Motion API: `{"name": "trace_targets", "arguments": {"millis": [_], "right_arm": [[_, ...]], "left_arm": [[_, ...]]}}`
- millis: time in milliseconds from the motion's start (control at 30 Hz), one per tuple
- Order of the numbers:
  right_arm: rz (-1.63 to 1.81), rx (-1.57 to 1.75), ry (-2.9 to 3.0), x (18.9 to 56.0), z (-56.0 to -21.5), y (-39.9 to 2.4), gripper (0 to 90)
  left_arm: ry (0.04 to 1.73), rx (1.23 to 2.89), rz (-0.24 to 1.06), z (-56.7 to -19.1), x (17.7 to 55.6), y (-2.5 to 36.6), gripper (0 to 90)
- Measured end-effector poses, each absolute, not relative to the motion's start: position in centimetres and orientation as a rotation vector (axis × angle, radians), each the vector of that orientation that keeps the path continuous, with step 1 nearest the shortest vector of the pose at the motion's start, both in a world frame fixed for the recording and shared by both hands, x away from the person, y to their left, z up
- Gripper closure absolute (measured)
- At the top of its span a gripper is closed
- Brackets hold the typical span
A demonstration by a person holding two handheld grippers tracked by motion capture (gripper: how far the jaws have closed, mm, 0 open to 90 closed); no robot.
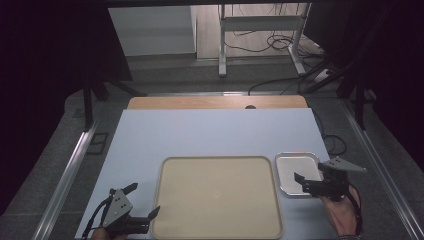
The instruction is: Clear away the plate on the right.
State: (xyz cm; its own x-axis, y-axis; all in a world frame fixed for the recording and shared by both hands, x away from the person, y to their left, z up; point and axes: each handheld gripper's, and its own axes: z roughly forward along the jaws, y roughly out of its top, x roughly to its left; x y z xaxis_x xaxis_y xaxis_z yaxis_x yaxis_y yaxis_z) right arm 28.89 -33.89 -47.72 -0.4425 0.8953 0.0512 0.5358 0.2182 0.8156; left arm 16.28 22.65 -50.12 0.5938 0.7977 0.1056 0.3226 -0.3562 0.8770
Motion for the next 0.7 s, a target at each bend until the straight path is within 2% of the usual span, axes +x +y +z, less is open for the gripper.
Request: {"name": "trace_targets", "arguments": {"millis": [700], "right_arm": [[1.047,1.432,2.038,31.6,-48.6,-35.9,1.2]], "left_arm": [[0.904,1.931,0.671,-50.1,16.3,22.7,2.9]]}}
